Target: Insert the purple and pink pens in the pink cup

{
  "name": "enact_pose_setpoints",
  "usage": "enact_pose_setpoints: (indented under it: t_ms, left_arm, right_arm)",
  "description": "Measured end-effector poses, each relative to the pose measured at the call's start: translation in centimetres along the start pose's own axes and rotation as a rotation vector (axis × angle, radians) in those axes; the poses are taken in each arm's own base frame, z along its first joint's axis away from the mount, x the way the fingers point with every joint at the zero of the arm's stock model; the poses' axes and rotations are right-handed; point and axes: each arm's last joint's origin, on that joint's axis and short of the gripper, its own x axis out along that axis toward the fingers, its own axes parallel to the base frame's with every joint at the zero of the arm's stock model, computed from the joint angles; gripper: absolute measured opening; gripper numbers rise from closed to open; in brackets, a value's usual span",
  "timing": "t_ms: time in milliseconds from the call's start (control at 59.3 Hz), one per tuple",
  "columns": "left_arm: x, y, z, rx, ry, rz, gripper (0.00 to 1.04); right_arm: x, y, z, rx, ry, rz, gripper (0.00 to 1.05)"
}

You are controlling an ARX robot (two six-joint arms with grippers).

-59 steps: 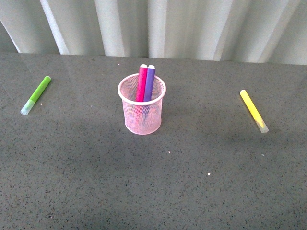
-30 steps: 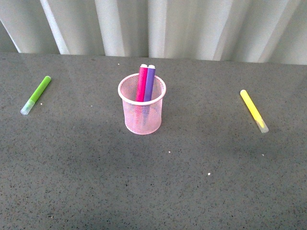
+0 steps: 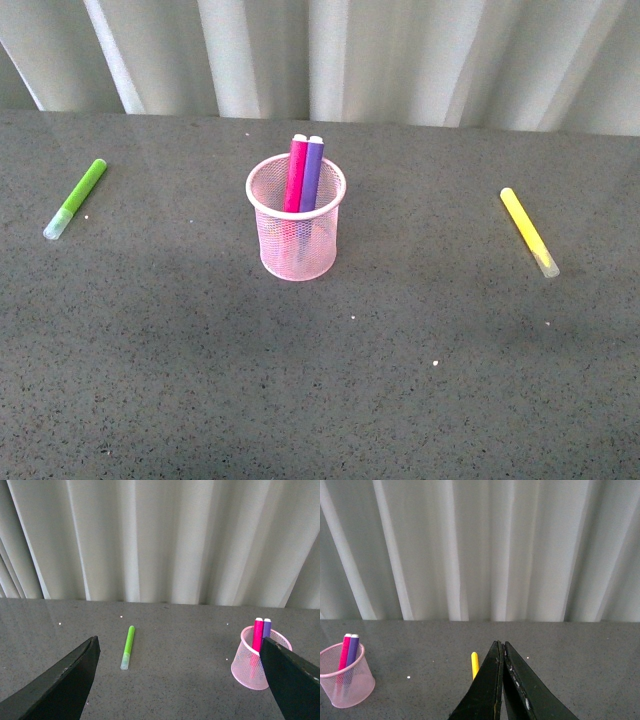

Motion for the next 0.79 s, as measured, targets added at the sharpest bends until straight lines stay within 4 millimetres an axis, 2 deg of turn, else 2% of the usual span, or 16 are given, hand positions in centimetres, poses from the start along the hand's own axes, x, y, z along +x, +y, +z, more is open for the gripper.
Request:
enact_pose_setpoints:
  t_ms: [304, 675, 793]
  left_arm:
    - [0.0, 0.0, 0.0, 0.0, 0.0, 0.0, 0.98]
    - [0.0, 0.0, 0.0, 0.0, 0.0, 0.0, 0.98]
    - [0.0, 0.0, 0.0, 0.0, 0.0, 0.0, 0.98]
  right_arm:
    - [-0.01, 0.0, -0.03, -0.001, 0.003, 0.0, 0.06]
    - [-0.01, 0.0, -0.03, 0.0, 0.003, 0.0, 0.69]
    - [-0.01, 0.0, -0.03, 0.0, 0.003, 0.0, 0.92]
